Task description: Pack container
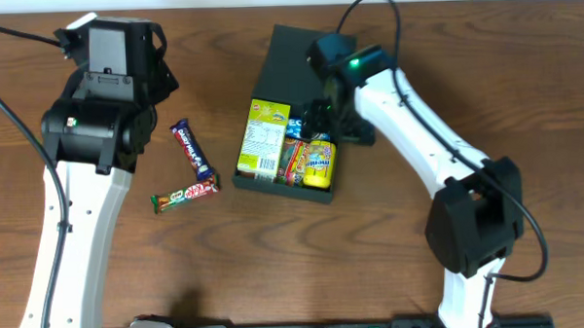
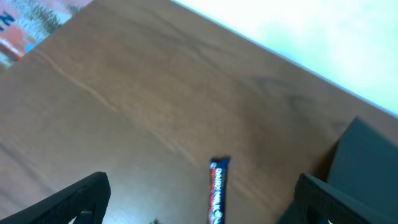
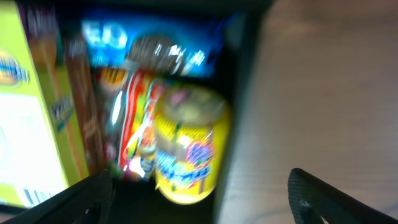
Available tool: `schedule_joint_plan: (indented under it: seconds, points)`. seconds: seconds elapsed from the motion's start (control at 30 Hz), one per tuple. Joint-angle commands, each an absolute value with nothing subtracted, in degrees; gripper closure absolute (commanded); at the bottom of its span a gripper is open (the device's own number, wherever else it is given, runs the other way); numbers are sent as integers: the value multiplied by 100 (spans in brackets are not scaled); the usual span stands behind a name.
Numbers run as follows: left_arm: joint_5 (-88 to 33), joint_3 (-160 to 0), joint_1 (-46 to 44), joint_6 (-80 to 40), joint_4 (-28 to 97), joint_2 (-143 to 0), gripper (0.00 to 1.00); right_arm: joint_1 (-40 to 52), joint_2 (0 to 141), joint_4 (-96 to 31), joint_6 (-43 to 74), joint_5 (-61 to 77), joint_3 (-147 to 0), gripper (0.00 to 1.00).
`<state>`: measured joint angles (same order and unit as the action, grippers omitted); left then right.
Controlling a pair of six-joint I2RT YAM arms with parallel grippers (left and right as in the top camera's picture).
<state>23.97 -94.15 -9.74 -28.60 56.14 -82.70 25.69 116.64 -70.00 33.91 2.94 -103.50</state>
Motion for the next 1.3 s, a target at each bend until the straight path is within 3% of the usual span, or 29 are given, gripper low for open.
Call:
schedule_joint_plan:
  seconds: [0.0, 0.5, 1.03, 1.07, 1.27]
  points:
    - [2370, -9382, -930, -3013, 5876, -8628, 4, 2209, 11378, -6978, 3070, -207, -10624, 7]
    - [1179, -9382, -749, -4340, 6200, -10711, 4, 790, 11356, -6823, 2187, -211, -10630, 3]
    - [596, -9382, -607, -3468, 5918, -12254, 0, 521, 11356, -6530, 1857, -213, -10628, 2]
    - [596, -9382, -602, -3465, 5881, -12322, 5, 521, 11356, -6525, 1857, -213, -10628, 2]
    - [565, -9382, -602, -3468, 5739, -12591, 11, 521, 11356, -6488, 1857, -213, -10628, 3]
